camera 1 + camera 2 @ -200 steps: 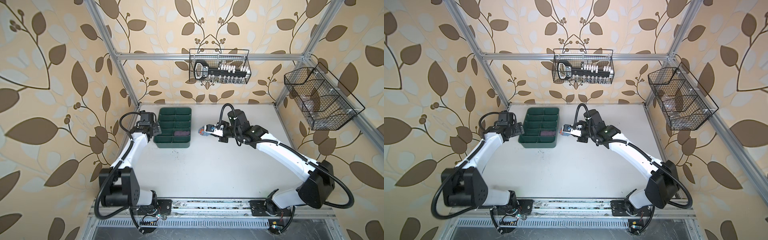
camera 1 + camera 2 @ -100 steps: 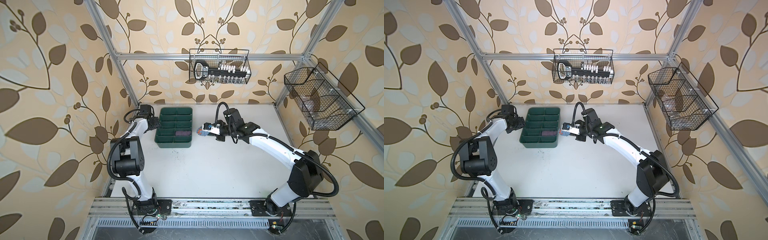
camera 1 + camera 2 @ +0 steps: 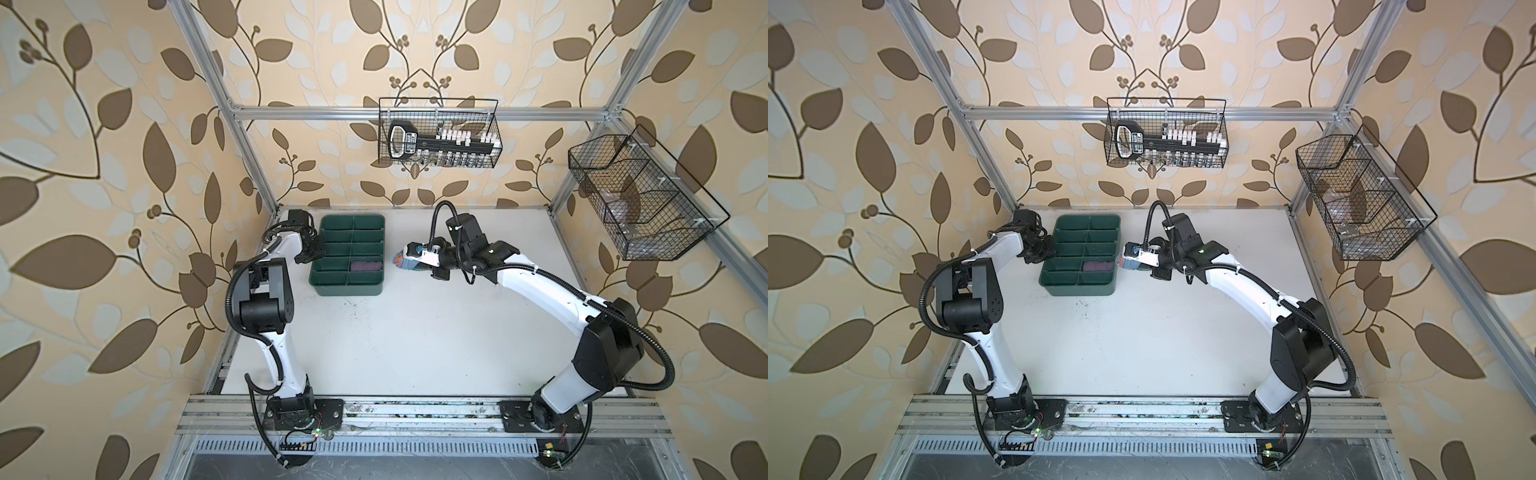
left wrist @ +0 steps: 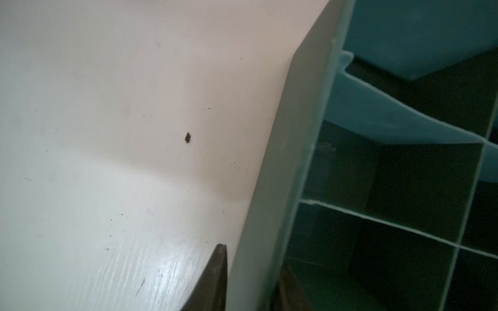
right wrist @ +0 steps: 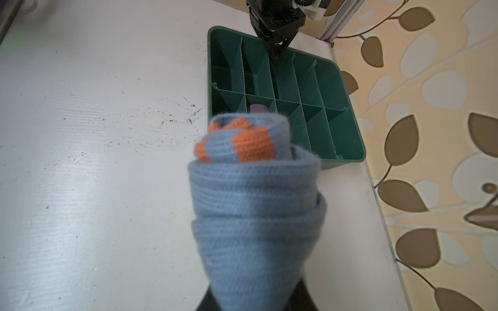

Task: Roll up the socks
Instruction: 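Carry the rolled sock over the green tray and lower it into a compartment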

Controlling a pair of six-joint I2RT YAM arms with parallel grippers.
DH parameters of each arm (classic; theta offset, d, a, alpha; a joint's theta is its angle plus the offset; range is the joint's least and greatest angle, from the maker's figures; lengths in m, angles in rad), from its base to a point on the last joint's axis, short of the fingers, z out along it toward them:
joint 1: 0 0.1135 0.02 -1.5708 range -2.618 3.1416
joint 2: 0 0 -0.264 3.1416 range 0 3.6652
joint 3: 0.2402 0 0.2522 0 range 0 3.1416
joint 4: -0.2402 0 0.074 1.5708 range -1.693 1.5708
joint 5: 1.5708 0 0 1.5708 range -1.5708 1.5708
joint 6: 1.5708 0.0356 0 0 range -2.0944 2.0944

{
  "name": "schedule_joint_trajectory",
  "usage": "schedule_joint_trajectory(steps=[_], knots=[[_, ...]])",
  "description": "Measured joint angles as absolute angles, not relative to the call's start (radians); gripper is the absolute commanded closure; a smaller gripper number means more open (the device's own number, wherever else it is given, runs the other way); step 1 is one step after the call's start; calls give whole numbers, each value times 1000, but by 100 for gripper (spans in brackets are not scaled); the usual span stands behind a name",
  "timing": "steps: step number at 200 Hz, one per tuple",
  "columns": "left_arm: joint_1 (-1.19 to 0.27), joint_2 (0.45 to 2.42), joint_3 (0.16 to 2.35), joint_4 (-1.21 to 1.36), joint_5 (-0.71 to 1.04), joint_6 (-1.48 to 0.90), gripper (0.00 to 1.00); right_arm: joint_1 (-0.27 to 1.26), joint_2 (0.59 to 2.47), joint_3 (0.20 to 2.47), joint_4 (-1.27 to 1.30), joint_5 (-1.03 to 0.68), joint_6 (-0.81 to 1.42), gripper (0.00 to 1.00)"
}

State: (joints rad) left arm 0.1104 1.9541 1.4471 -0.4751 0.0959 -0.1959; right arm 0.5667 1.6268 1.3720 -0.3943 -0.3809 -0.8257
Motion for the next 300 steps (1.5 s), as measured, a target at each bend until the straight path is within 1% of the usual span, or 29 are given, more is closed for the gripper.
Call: schedule_joint_trajectory(steps=[19, 32, 65, 100, 124, 152, 176, 191, 217, 244, 256, 300], knots=[[66, 1943, 1439, -471, 118, -183, 95, 567, 1645, 1417, -416, -358, -804, 100], [16, 1928, 1419, -448, 93, -216, 98, 567, 1664, 1453, -439, -334, -795, 100], [-127, 1863, 1311, -393, 65, -282, 100, 562, 1711, 1538, -535, -269, -785, 100], [-292, 1822, 1242, -346, 50, -365, 100, 553, 1716, 1551, -616, -196, -794, 100], [-378, 1799, 1197, -294, 49, -449, 100, 549, 1715, 1528, -632, -144, -813, 100], [-447, 1792, 1176, -252, 34, -534, 100, 547, 1714, 1449, -627, -104, -843, 100], [-494, 1784, 1159, -231, 10, -586, 77, 537, 1714, 1390, -623, -91, -856, 100], [-505, 1778, 1150, -235, 10, -615, 64, 522, 1714, 1372, -609, -81, -859, 100], [-512, 1759, 1132, -245, 17, -623, 37, 500, 1721, 1370, -582, -51, -871, 100], [-511, 1697, 1132, -258, 23, -597, 17, 495, 1769, 1391, -568, -30, -884, 100], [-511, 1662, 1138, -263, 24, -587, 14, 495, 1790, 1388, -562, -20, -889, 100], [-511, 1496, 1192, -275, 22, -515, 13, 480, 1842, 1357, -520, 25, -915, 100]])
